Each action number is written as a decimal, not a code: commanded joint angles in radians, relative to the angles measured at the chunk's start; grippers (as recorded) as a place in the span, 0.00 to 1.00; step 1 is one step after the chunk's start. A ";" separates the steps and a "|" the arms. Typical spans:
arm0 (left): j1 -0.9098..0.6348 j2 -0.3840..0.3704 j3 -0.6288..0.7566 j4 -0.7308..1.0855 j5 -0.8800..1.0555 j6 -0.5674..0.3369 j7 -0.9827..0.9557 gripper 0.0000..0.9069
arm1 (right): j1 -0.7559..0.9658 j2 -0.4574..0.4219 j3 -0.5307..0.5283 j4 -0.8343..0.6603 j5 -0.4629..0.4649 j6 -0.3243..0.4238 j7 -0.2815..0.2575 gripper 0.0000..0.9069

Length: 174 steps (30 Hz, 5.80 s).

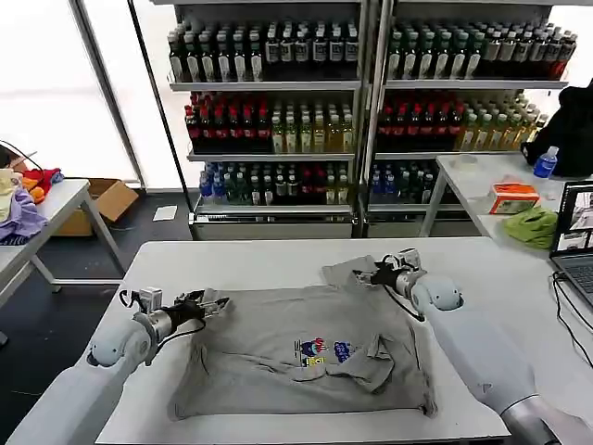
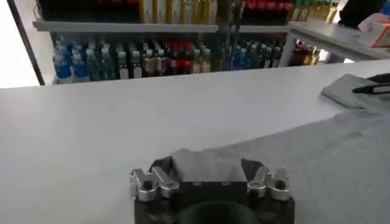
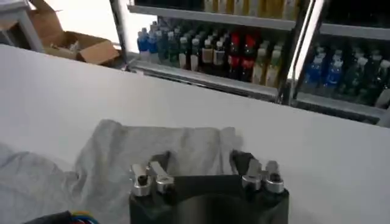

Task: Fold and organize the clothes.

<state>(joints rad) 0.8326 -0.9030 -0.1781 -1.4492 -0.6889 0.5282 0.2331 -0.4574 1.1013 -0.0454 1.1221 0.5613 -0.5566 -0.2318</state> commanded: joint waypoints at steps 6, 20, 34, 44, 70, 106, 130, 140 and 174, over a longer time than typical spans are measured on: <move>-0.001 -0.008 0.021 0.026 -0.006 -0.023 0.003 0.01 | 0.004 0.014 -0.005 -0.003 0.013 -0.008 0.005 0.00; -0.012 -0.013 0.014 -0.037 -0.020 -0.084 -0.140 0.01 | -0.032 -0.010 0.061 0.102 0.264 0.020 0.008 0.00; 0.097 0.053 -0.109 -0.272 -0.062 -0.077 -0.178 0.01 | -0.260 -0.142 0.234 0.446 0.439 0.016 0.059 0.00; 0.297 0.091 -0.230 -0.431 -0.047 -0.068 -0.188 0.01 | -0.558 -0.212 0.488 0.762 0.522 0.001 0.098 0.00; 0.779 0.019 -0.432 -0.696 0.105 -0.070 -0.166 0.00 | -1.190 -0.165 0.689 1.069 0.326 -0.019 0.137 0.00; 0.880 -0.334 -0.312 -0.664 0.414 -0.342 -0.416 1.00 | -1.265 -0.040 0.776 0.845 -0.018 0.860 0.041 1.00; 0.780 -0.342 -0.287 -0.528 0.349 -0.254 -0.353 0.02 | -1.283 -0.028 0.796 0.893 0.004 0.866 0.054 1.00; 0.793 -0.371 -0.270 -0.560 0.333 -0.260 -0.318 0.01 | -1.283 -0.033 0.802 0.896 0.001 0.885 0.056 1.00; 0.809 -0.126 -0.930 -0.774 0.154 -0.129 -0.175 0.01 | -1.249 -0.054 0.791 0.885 0.029 0.874 0.071 1.00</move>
<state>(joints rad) 1.6517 -1.0622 -1.0301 -2.0334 -0.4516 0.2982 0.0676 -1.7075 1.0469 0.7468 2.0078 0.5881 0.3165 -0.1620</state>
